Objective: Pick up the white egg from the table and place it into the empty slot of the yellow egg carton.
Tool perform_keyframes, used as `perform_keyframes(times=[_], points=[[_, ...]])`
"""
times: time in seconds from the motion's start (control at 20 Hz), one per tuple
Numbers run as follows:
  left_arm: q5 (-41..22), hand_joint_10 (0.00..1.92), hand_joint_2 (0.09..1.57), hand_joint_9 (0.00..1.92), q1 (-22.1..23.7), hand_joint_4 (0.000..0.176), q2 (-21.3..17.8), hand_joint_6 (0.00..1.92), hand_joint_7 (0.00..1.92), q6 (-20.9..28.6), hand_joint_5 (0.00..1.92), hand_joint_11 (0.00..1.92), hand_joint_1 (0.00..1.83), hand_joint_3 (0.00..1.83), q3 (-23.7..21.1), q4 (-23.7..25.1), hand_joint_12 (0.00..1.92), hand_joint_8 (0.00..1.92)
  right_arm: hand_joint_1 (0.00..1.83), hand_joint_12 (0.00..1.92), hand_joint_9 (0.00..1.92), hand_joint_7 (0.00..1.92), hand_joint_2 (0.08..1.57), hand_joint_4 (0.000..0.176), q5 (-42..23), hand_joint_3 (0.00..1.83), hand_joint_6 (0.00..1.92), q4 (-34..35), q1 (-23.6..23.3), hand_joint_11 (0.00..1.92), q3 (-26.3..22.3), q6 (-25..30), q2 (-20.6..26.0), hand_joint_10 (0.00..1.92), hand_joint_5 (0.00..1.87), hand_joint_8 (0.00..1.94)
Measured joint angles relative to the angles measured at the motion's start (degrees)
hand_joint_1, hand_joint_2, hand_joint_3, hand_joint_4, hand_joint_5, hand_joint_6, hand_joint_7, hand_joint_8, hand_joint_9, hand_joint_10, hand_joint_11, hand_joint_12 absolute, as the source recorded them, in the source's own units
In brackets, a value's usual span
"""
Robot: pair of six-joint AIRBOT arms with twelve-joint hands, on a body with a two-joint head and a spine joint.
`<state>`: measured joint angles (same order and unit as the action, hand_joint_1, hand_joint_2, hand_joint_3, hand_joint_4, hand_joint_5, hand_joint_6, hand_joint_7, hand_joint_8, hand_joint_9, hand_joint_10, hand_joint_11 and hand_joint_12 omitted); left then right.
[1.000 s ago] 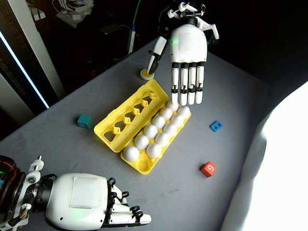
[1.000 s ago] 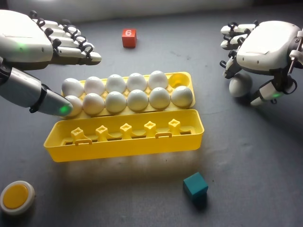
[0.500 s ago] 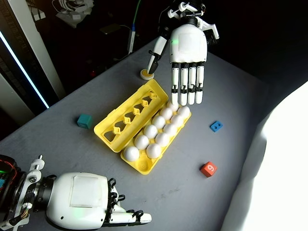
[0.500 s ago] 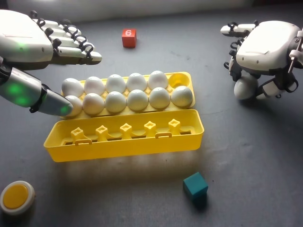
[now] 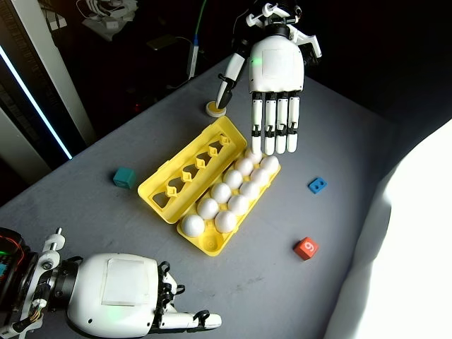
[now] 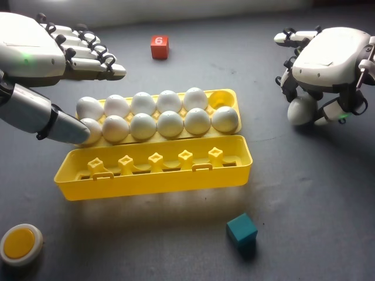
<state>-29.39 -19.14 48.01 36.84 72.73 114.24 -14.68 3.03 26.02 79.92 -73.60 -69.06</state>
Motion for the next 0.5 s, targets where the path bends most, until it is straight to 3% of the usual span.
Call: perform_keyframes(times=[0.05, 0.15, 0.2, 0.5], points=[[0.0, 0.00, 1.15, 0.00, 0.0, 0.000, 0.0, 0.00, 0.00, 0.0, 0.00, 0.00, 0.00, 0.00, 0.0, 0.0, 0.00, 0.00, 1.28, 0.00, 0.81, 1.13, 1.06, 0.000, 0.1, 0.00, 0.81, 0.9, -0.2, 0.00, -0.2, 0.3, 0.0, 0.00, 1.05, 0.76], [0.0, 0.00, 1.15, 0.00, 0.0, 0.000, 0.0, 0.00, 0.00, 0.0, 0.00, 0.00, 0.00, 0.00, 0.0, 0.0, 0.00, 0.00, 1.27, 0.00, 0.79, 1.10, 1.07, 0.000, 0.4, 0.00, 0.86, 3.5, -0.7, 0.00, -0.9, 0.5, 0.3, 0.00, 1.03, 0.81], [0.0, 0.00, 1.15, 0.00, 0.0, 0.000, 0.0, 0.00, 0.00, 0.0, 0.00, 0.00, 0.00, 0.00, 0.0, 0.0, 0.00, 0.00, 1.27, 0.00, 0.79, 1.19, 1.08, 0.000, 0.5, 0.00, 0.90, 4.9, -1.3, 0.00, -1.7, 0.5, 0.5, 0.00, 0.91, 0.76], [0.0, 0.00, 1.15, 0.00, 0.2, 0.000, 0.0, 0.00, 0.00, 0.0, 0.00, 0.00, 0.00, 0.00, 0.0, 0.0, 0.00, 0.00, 1.27, 0.00, 0.78, 1.21, 1.09, 0.000, -1.5, 0.00, 0.93, 5.0, -4.4, 0.00, -2.1, 2.6, 0.3, 0.00, 0.87, 0.76]])
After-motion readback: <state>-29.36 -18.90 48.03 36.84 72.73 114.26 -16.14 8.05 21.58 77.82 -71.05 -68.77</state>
